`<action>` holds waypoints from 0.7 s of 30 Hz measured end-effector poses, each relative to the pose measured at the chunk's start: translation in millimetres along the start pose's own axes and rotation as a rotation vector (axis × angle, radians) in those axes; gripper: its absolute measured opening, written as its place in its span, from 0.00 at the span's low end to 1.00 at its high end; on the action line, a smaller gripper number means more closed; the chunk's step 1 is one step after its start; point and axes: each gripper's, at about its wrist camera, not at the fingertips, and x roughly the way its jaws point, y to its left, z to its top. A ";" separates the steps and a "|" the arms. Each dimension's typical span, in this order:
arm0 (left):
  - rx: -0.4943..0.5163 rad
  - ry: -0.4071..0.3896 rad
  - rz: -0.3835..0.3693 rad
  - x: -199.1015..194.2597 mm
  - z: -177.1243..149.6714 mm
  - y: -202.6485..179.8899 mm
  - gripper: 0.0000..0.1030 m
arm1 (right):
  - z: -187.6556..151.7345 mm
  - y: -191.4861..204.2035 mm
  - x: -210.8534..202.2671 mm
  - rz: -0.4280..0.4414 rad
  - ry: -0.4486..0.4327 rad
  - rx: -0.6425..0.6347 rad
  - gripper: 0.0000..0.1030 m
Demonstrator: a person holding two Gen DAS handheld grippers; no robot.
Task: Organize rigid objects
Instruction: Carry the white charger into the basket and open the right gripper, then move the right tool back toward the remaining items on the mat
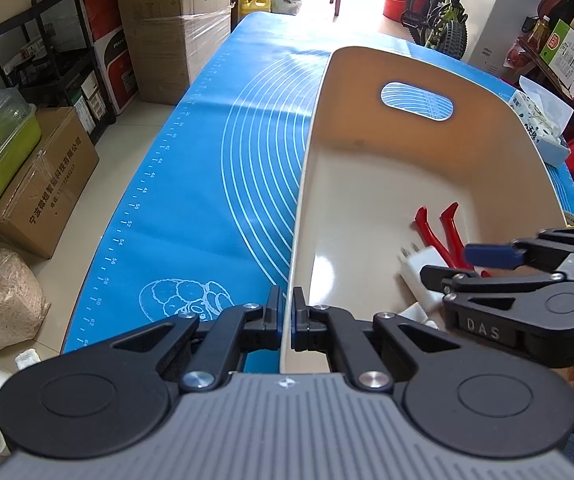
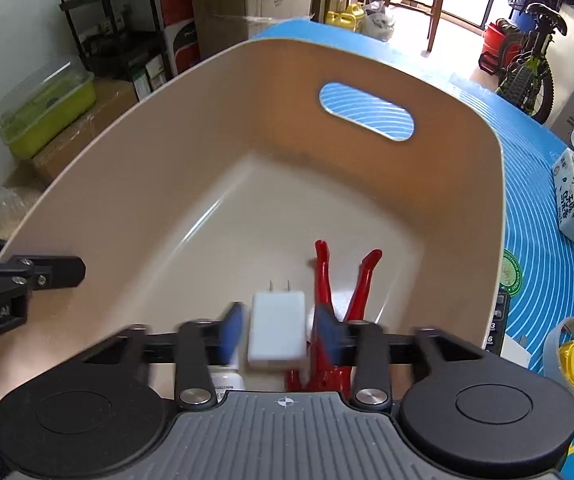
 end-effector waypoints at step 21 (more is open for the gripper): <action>-0.002 0.003 0.001 -0.1 0.4 -0.7 0.05 | -17.0 -93.5 -97.0 -0.064 -0.274 0.205 0.74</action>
